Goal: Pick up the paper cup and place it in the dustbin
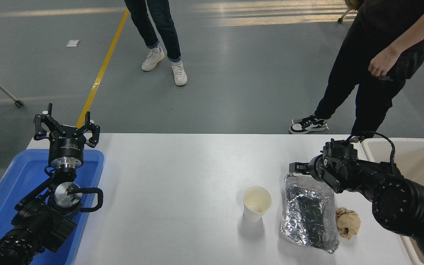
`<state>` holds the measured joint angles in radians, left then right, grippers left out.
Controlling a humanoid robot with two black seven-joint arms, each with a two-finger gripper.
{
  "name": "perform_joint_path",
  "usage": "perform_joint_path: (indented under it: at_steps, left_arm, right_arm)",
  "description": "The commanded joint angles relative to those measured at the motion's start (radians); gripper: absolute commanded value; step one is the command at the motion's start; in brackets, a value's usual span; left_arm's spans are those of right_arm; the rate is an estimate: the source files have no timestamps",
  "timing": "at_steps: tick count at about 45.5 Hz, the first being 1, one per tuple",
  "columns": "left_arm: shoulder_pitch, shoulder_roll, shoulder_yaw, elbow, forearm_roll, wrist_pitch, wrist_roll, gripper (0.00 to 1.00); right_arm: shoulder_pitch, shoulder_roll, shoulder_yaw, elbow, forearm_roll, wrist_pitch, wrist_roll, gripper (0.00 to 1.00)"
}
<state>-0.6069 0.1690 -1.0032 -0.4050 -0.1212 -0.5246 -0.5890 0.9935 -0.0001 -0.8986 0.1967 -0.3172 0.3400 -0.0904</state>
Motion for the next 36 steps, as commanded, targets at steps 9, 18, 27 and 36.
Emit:
perform_joint_path:
  at_steps: [9, 18, 27, 36]
  left_arm:
    - [-0.001, 0.004, 0.011, 0.0, -0.003, 0.0, -0.002, 0.99]
    - [-0.001, 0.006, 0.015, 0.0, -0.002, 0.0, -0.002, 0.99]
    - [-0.001, 0.006, 0.017, 0.0, -0.002, 0.0, -0.002, 0.99]
    - [-0.001, 0.006, 0.017, 0.0, -0.002, 0.0, -0.003, 0.99]
  right_arm:
    - [0.023, 0.0, 0.001, 0.015, 0.001, 0.011, 0.001, 1.0]
    - [0.121, 0.0, 0.003, 0.085, 0.001, 0.057, 0.008, 1.0]
    - [0.411, -0.024, -0.006, 0.384, -0.002, 0.096, 0.006, 1.0]
    - [0.74, -0.216, -0.013, 0.884, -0.017, 0.119, 0.004, 1.0]
